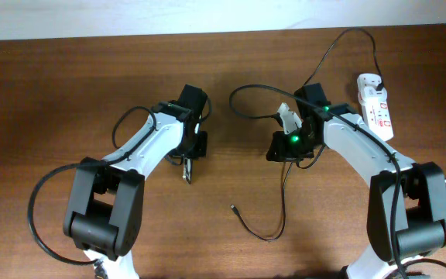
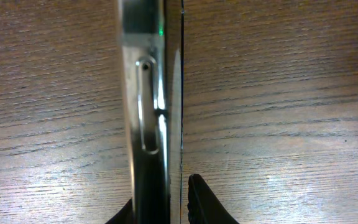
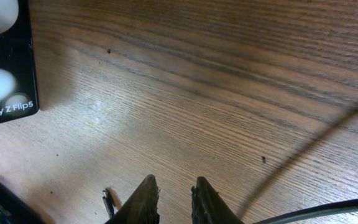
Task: Plug charger to phone and switch on socket
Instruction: 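Move the right gripper down over the black USB-C cable plug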
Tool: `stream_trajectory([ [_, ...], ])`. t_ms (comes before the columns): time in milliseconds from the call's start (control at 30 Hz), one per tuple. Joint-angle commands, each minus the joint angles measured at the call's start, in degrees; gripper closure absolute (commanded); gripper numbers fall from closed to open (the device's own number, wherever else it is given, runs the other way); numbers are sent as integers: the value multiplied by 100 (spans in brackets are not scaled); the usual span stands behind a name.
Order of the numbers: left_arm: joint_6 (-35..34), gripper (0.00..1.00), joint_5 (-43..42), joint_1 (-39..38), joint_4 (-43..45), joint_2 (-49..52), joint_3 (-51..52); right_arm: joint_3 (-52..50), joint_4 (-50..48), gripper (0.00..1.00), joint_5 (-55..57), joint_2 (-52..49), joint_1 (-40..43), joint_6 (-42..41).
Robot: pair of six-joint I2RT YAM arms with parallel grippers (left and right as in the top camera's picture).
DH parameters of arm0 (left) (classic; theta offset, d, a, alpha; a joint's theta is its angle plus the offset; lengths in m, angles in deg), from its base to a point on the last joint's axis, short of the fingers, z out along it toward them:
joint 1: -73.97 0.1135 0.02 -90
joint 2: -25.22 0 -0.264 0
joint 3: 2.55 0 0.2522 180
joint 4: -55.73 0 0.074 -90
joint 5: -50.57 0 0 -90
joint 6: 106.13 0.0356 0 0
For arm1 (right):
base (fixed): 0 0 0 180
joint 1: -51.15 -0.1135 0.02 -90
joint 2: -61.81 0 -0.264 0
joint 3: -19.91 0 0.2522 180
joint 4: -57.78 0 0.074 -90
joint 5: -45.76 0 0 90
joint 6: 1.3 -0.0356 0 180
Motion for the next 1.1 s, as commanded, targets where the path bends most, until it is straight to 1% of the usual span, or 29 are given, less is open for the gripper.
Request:
stream_trajectory([
  [0,-35,82,63,-4,9,42,-13,-17,2,78,74,-9,-4,28],
  [67,-37,82,63,-26,17,42,31,-17,2,78,72,-9,-4,28],
  [100,-37,83,63,-35,22,42,63,-17,0,78,74,-9,-4,28],
  [200,-37,83,61,-37,17,42,74,-17,-4,78,74,-9,-4,28],
  [233,-37,81,61,-37,24,42,74,-17,-9,78,74,-9,-4,28],
  [300,-35,73,66,-37,76,42,72,-17,-15,78,74,-9,-4,28],
  [333,-35,70,63,-35,105,42,74,-17,-17,78,74,-9,-4,28],
  [367,-37,70,63,-37,129,42,72,-17,-17,78,74,-9,-4,28],
  [400,-35,72,61,-37,142,42,74,-17,-15,78,74,-9,-4,28],
  [467,-35,86,57,-50,138,42,72,-17,-22,78,76,-9,-4,28],
  [600,-35,80,63,-146,122,42,74,-17,-26,77,74,-9,-4,28],
  [667,-35,72,101,-214,127,42,72,-17,-24,73,74,-9,-4,28],
  [733,-35,72,236,-223,125,42,72,-17,-22,72,74,-9,-4,28],
  [833,-35,80,282,-223,125,42,72,-17,-22,72,74,-9,-4,28],
  [933,-37,82,321,-212,125,42,72,-17,-20,72,74,-9,-4,26],
  [1067,-37,83,435,-212,122,42,72,-17,-20,72,74,-9,-4,26],
])
